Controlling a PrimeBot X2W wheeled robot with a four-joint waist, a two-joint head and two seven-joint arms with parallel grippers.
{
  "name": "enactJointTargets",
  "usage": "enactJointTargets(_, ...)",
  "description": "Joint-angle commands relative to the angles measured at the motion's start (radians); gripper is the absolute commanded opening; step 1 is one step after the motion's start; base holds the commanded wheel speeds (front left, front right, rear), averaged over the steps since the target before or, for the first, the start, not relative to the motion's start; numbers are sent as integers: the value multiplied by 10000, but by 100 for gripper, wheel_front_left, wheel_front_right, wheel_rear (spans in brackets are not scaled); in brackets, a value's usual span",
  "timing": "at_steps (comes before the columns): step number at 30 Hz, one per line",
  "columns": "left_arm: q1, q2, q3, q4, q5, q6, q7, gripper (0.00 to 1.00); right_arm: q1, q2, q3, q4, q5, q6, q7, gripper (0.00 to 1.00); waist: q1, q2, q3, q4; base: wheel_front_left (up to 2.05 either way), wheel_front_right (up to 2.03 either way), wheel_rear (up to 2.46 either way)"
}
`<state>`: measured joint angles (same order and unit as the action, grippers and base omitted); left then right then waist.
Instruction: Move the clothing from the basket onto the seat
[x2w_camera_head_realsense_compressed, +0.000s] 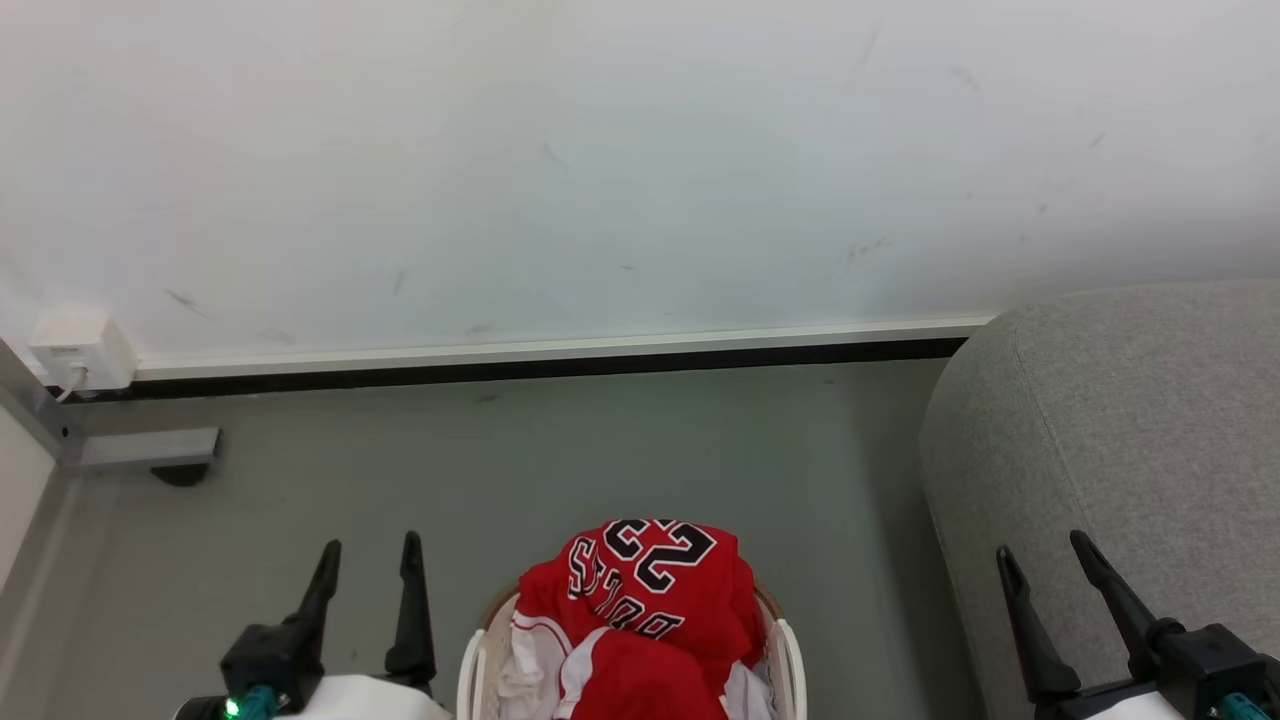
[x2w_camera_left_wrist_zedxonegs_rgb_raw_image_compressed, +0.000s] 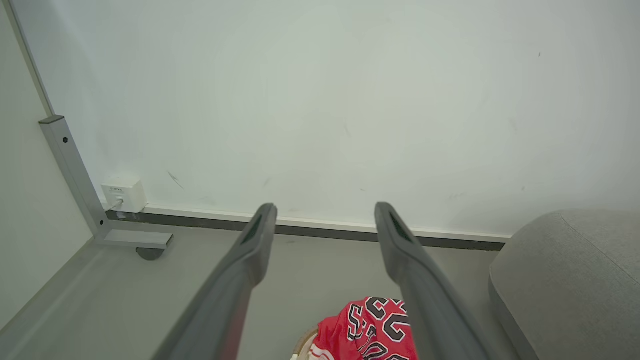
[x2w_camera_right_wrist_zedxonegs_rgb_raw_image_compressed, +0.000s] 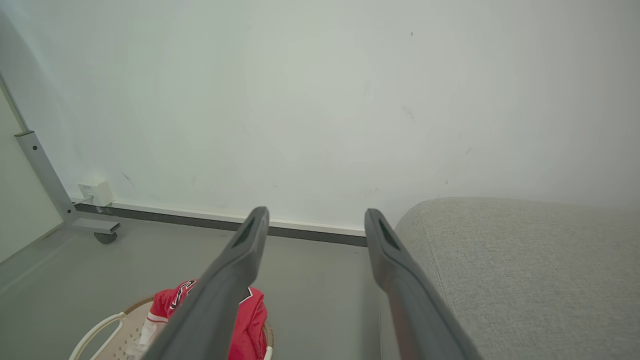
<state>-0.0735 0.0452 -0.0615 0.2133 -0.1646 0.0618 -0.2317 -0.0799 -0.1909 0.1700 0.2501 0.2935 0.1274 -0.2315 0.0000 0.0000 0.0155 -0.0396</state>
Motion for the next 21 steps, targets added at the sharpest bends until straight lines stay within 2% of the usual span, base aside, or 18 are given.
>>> enactJointTargets(1,-60,79,-1,-62,298,30,-129,100,-120,-92,37,-73,-222,52,-102,100,0,0,0,-6,0,0,0)
enactJointTargets(15,-73,83,-92,-127,1290,178,-350,100,-77,-176,158,-283,-984,58,-358,100,0,0,11,-43,0,0,0)
enactJointTargets(21,-84,80,-65,-94,1216,177,-339,100,-101,-157,139,-289,-917,56,-339,100,0,0,-4,-36,0,0,0)
